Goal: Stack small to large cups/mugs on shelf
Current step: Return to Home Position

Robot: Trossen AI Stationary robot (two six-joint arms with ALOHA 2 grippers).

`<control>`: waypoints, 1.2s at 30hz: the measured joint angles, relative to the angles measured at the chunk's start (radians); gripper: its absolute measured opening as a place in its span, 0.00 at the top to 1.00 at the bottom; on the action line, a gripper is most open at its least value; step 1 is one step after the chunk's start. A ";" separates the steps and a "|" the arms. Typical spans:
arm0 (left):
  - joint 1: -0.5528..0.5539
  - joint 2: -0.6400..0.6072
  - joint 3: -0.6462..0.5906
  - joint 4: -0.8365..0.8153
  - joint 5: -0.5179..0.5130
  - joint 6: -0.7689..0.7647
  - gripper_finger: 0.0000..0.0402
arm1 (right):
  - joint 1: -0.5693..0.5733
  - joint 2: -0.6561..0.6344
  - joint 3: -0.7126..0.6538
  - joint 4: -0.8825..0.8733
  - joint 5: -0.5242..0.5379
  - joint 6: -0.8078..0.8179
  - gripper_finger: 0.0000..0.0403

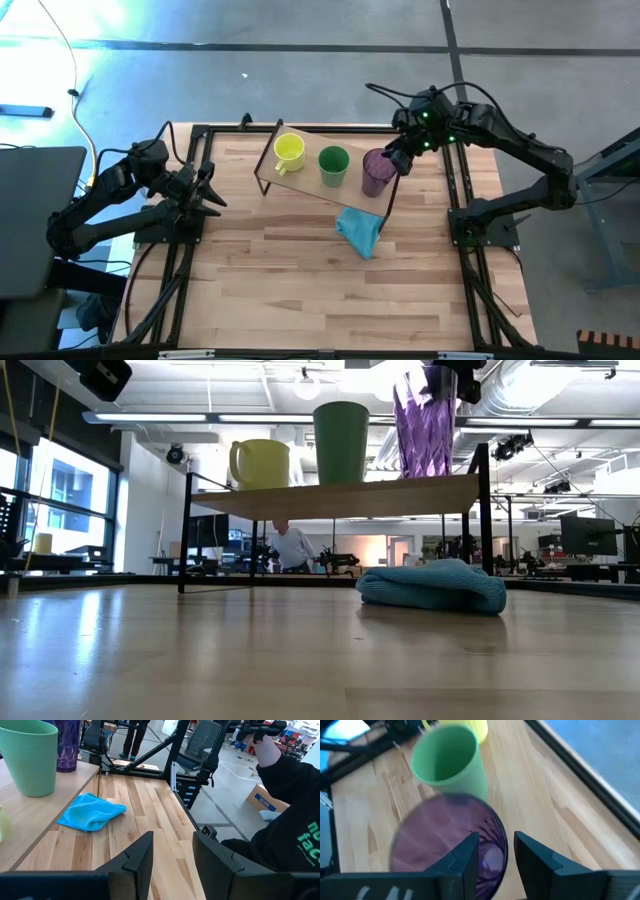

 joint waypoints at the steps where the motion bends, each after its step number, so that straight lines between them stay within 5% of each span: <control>1: 0.000 0.000 0.000 0.000 0.000 0.000 0.68 | 0.000 0.000 0.011 0.000 0.000 0.000 0.71; 17: 0.000 0.000 0.000 0.002 0.000 0.000 0.68 | 0.089 0.000 0.220 -0.062 0.005 -0.007 0.72; 29: 0.000 0.000 0.000 0.084 0.004 -0.025 0.68 | 0.270 -0.029 0.390 -0.040 -0.003 -0.106 0.72; 36: 0.000 0.000 0.000 0.266 0.159 -0.058 0.68 | 0.356 -0.106 0.402 -0.044 -0.001 -0.150 0.72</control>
